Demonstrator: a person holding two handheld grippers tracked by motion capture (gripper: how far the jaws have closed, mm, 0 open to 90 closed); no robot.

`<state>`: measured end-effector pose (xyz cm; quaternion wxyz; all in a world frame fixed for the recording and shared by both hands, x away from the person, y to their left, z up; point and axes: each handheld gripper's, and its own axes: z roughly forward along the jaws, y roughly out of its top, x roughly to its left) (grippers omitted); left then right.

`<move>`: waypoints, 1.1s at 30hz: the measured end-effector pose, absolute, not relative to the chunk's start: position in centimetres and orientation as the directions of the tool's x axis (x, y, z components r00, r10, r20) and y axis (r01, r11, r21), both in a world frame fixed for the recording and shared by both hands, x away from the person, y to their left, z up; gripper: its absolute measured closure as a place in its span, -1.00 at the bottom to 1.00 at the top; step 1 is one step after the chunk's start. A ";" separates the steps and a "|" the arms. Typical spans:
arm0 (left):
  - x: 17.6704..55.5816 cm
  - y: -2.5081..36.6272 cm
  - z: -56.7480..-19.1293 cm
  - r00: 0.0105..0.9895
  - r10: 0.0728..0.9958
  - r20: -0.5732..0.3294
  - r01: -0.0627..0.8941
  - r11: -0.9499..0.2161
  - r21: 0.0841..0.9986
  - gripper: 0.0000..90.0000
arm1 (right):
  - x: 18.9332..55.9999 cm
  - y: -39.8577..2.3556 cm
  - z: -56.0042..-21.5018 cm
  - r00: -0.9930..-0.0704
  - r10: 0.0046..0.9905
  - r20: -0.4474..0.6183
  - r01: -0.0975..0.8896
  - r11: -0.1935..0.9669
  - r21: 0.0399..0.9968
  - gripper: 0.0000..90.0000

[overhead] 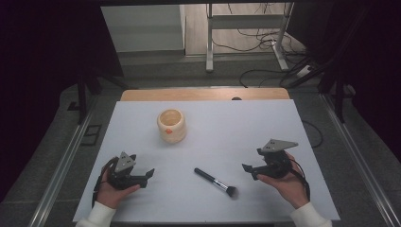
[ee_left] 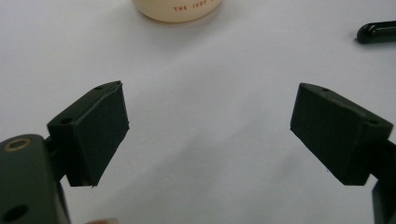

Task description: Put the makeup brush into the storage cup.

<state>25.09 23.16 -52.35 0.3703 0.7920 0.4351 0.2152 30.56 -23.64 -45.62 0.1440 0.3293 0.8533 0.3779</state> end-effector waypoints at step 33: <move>25.1 23.2 -52.3 0.530 0.848 0.020 0.528 -0.348 0.775 -0.74 | 31.3 -19.8 -45.3 -0.782 0.624 0.017 0.456 0.553 0.697 -0.61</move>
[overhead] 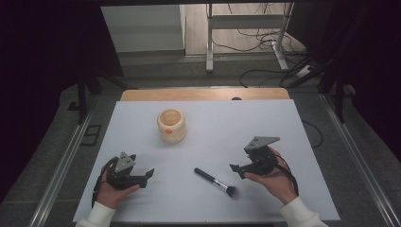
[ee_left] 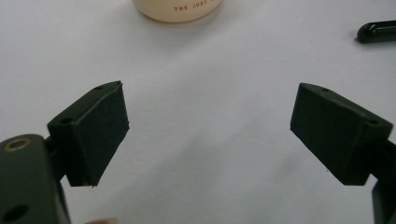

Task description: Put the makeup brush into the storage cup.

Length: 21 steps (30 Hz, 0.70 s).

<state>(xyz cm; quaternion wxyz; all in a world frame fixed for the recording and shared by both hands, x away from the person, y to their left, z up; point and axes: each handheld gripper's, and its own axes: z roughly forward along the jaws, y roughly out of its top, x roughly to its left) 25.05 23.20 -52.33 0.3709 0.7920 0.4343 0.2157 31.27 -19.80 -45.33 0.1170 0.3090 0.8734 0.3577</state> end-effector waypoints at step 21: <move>25.0 23.2 -52.3 0.531 0.847 0.020 0.528 -0.350 0.774 -0.74 | 31.3 -17.0 -46.2 -0.811 0.584 0.027 0.470 0.624 0.624 -0.62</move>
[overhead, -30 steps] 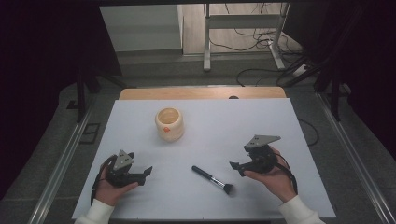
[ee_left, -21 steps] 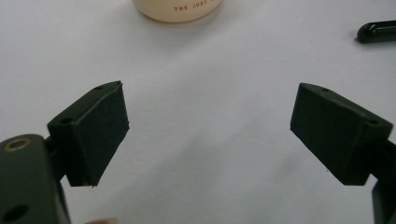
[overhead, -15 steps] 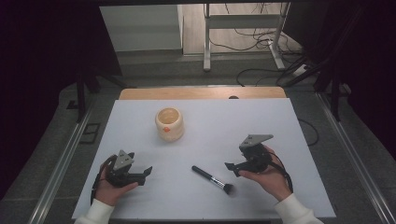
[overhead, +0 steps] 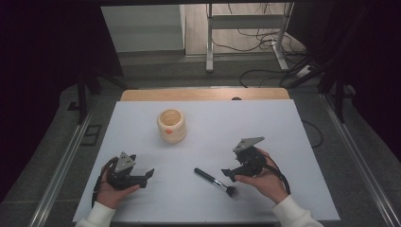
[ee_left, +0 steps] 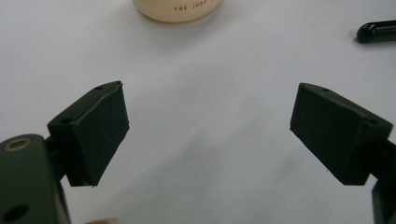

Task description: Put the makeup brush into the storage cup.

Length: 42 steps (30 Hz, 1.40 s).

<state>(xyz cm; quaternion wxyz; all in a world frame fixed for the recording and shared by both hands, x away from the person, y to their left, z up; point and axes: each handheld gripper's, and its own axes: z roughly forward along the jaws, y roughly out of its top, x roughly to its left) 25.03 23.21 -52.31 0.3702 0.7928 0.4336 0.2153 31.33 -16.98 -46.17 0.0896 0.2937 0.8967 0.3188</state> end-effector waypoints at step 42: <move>25.0 23.2 -52.3 0.534 0.845 0.023 0.526 -0.353 0.774 -0.73 | 30.9 -12.9 -49.1 -0.852 0.522 0.031 0.483 0.763 0.430 -0.61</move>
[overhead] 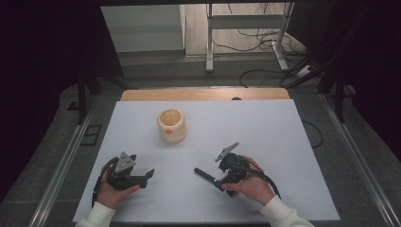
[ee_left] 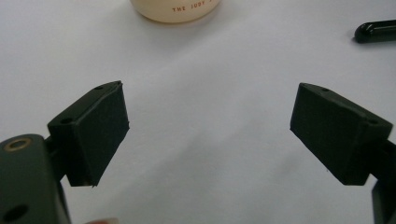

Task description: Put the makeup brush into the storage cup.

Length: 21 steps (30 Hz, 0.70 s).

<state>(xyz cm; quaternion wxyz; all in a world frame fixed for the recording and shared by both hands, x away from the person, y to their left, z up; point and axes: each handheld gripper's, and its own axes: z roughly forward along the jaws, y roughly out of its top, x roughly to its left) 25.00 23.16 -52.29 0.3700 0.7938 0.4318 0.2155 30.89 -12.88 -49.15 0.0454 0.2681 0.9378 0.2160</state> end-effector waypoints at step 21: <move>25.0 23.1 -52.3 0.536 0.844 0.022 0.525 -0.353 0.775 -0.73 | 30.2 -11.3 -50.2 -0.880 0.476 -0.015 0.449 0.840 0.303 -0.10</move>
